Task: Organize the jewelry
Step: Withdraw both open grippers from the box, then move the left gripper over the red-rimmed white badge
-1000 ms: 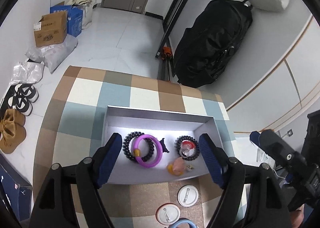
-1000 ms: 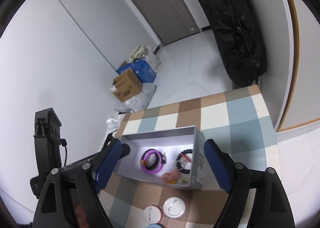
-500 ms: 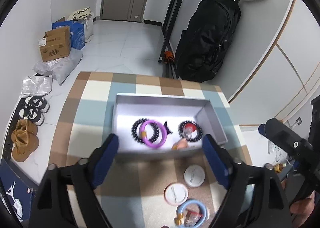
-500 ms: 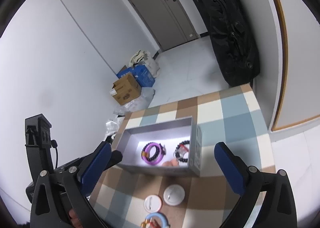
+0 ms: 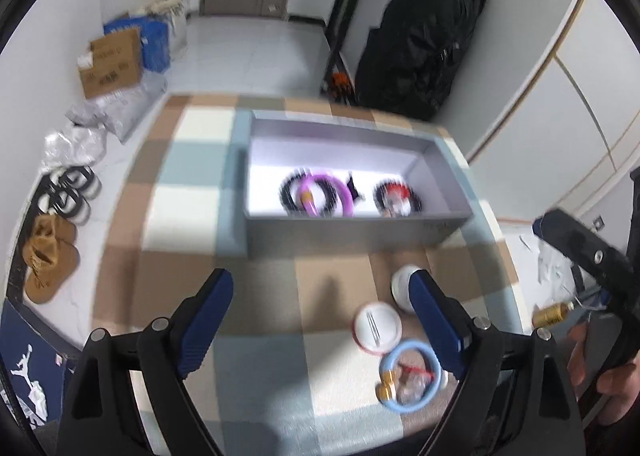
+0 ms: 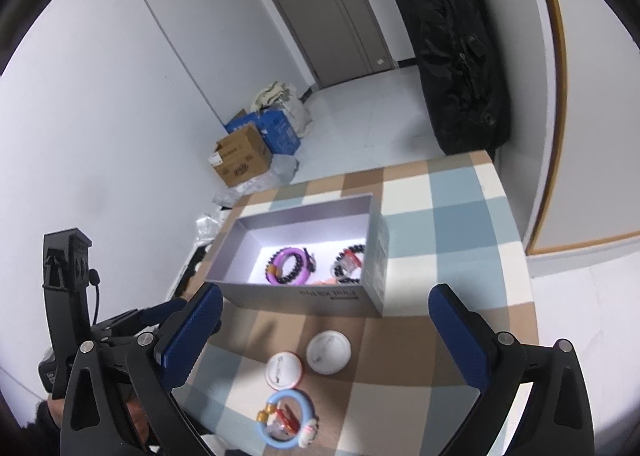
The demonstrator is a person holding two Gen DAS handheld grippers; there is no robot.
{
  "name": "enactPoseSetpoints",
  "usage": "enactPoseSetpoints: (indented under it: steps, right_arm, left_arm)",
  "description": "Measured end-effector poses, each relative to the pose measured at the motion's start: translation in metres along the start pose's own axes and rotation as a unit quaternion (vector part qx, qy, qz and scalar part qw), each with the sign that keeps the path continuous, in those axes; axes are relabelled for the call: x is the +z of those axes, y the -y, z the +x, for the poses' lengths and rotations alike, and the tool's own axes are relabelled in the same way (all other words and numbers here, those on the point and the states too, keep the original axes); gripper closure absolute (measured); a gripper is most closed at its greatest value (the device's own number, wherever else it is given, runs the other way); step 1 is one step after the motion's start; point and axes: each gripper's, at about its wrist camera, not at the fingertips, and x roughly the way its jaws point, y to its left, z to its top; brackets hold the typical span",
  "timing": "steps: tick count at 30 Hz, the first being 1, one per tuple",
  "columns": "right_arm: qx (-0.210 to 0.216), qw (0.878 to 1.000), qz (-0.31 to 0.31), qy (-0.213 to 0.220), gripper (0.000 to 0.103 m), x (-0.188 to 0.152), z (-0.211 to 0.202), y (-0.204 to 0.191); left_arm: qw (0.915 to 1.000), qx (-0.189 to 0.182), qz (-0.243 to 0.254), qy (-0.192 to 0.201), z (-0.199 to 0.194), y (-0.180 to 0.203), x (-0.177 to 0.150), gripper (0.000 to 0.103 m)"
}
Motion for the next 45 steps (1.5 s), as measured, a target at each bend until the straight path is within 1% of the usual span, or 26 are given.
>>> enactPoseSetpoints:
  steps: [1, 2, 6, 8, 12, 15, 18, 21, 22, 25, 27, 30, 32, 33, 35, 36, 38, 41, 45]
  right_arm:
    - [-0.001, 1.0, 0.002, -0.004, 0.0, -0.001, 0.0, 0.001]
    - [-0.002, 1.0, 0.003, -0.008, 0.0, -0.003, -0.001, 0.002]
    - [-0.01, 1.0, 0.003, -0.014, 0.0, -0.006, -0.004, 0.004]
    - [-0.013, 1.0, 0.006, -0.019, 0.0, -0.007, -0.004, 0.006]
    - [-0.014, 1.0, 0.016, -0.021, 0.0, -0.006, -0.007, 0.012]
    - [-0.016, 0.999, 0.023, -0.022, 0.0, -0.005, -0.008, 0.016]
    - [-0.018, 0.999, 0.034, -0.023, 0.0, -0.005, -0.01, 0.021]
    - [-0.018, 0.999, 0.046, -0.022, 0.0, -0.004, -0.012, 0.027]
    - [-0.018, 0.998, 0.05, -0.021, 0.0, -0.003, -0.013, 0.029]
    - [-0.014, 0.998, 0.055, -0.017, 0.0, -0.004, -0.018, 0.032]
    - [-0.013, 0.998, 0.056, -0.015, 0.0, -0.004, -0.019, 0.034]
    - [-0.012, 0.998, 0.059, -0.017, 0.0, -0.005, -0.02, 0.036]
    - [-0.011, 0.998, 0.062, -0.018, 0.0, -0.006, -0.019, 0.037]
    - [-0.011, 0.998, 0.063, -0.018, 0.0, -0.006, -0.019, 0.038]
    - [-0.012, 0.998, 0.065, -0.021, 0.0, -0.006, -0.018, 0.039]
    - [-0.013, 0.998, 0.065, -0.023, 0.0, -0.007, -0.017, 0.039]
    - [-0.013, 0.997, 0.067, -0.023, 0.0, -0.006, -0.017, 0.04]
    - [-0.011, 0.997, 0.068, -0.021, 0.0, -0.006, -0.017, 0.04]
    - [-0.012, 0.997, 0.066, -0.025, 0.0, -0.007, -0.016, 0.039]
  left_arm:
    - [0.9999, -0.007, 0.0, -0.015, 0.004, 0.001, -0.003, 0.017]
    - [0.9997, -0.011, 0.001, -0.023, 0.006, 0.002, -0.005, 0.017]
    - [0.999, -0.014, 0.021, -0.038, 0.012, 0.012, -0.012, 0.017]
    - [0.9981, -0.02, 0.028, -0.051, 0.017, 0.017, -0.014, 0.017]
    - [0.9966, -0.009, 0.041, -0.072, 0.026, 0.026, -0.016, 0.017]
    - [0.9949, -0.028, 0.033, -0.091, 0.033, 0.029, -0.018, 0.017]
    - [0.9939, -0.004, 0.038, -0.103, 0.039, 0.035, -0.018, 0.017]
    - [0.9924, -0.005, 0.036, -0.118, 0.046, 0.039, -0.02, 0.019]
    - [0.992, 0.0, 0.037, -0.121, 0.047, 0.039, -0.02, 0.022]
    - [0.9905, 0.026, 0.053, -0.124, 0.05, 0.045, -0.021, 0.024]
    - [0.99, 0.035, 0.058, -0.124, 0.048, 0.045, -0.021, 0.028]
    - [0.9882, 0.057, 0.072, -0.123, 0.048, 0.049, -0.021, 0.038]
    - [0.9861, 0.075, 0.089, -0.118, 0.046, 0.049, -0.023, 0.049]
    - [0.9857, 0.079, 0.093, -0.116, 0.045, 0.051, -0.023, 0.052]
    - [0.9855, 0.081, 0.098, -0.112, 0.044, 0.051, -0.023, 0.063]
    - [0.9858, 0.079, 0.098, -0.111, 0.043, 0.051, -0.023, 0.065]
    - [0.9861, 0.079, 0.099, -0.108, 0.042, 0.05, -0.024, 0.08]
    - [0.9869, 0.077, 0.096, -0.104, 0.04, 0.046, -0.026, 0.089]
    - [0.9875, 0.072, 0.095, -0.102, 0.041, 0.042, -0.024, 0.098]
